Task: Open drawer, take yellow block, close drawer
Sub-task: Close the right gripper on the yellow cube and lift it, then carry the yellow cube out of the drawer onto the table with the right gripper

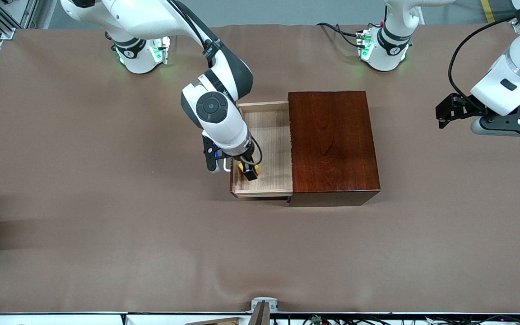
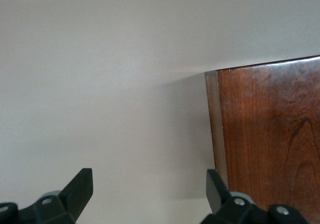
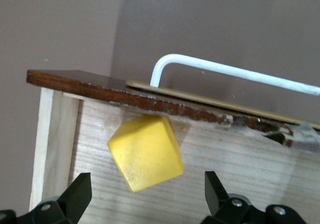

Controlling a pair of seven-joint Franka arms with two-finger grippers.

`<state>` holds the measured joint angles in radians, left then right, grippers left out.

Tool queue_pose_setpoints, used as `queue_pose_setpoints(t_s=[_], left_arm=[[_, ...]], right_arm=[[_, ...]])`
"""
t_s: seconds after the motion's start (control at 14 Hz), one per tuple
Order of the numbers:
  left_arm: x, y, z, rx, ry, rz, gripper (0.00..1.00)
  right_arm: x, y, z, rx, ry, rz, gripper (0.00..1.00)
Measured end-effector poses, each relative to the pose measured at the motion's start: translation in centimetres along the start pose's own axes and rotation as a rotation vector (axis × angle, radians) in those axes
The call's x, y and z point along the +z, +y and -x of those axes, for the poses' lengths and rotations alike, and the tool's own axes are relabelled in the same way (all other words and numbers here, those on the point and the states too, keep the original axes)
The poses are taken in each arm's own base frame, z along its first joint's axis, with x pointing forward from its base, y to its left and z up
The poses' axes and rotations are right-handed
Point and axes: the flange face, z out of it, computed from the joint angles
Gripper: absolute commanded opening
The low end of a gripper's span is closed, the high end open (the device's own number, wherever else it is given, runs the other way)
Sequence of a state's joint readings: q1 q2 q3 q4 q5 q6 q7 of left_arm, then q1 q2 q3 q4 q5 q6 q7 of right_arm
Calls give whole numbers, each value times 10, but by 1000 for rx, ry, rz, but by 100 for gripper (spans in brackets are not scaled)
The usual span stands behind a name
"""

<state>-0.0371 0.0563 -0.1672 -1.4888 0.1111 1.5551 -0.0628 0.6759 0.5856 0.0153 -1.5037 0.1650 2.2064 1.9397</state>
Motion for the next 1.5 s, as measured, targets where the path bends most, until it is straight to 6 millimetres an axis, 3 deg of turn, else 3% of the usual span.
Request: queue_pose_setpoints(t_s=[0.36, 0.43, 0.5, 0.57, 0.64, 0.86, 1.0, 1.14, 1.29, 1.43, 1.5], left_arm=[[0, 2, 0, 4, 2, 0, 100], [0, 2, 0, 4, 3, 0, 100], [0, 2, 0, 3, 3, 0, 100], [0, 1, 0, 2, 3, -1, 100], [0, 1, 0, 2, 3, -1, 100], [-1, 2, 0, 3, 6, -1, 100], [-1, 2, -1, 3, 6, -1, 100], [-1, 0, -1, 0, 6, -1, 100], [-1, -2, -1, -3, 8, -1, 100], [-1, -2, -1, -4, 10, -1, 100], [-1, -3, -1, -5, 10, -1, 100]], right_arm=[[19, -5, -9, -7, 5, -8, 100], [24, -6, -10, -8, 6, -7, 70], [28, -5, -10, -10, 6, -7, 25], [31, -5, -10, -13, 7, -6, 6], [31, -5, -10, -19, 7, -6, 0], [26, -7, -8, -28, 4, -6, 0], [10, -8, -2, -26, -5, 26, 0], [-30, -10, 9, -18, -39, 60, 0], [-81, -11, 6, -32, -52, 72, 0], [-126, -14, -22, -134, -53, 83, 0], [-143, -16, -47, -203, -50, 108, 0]])
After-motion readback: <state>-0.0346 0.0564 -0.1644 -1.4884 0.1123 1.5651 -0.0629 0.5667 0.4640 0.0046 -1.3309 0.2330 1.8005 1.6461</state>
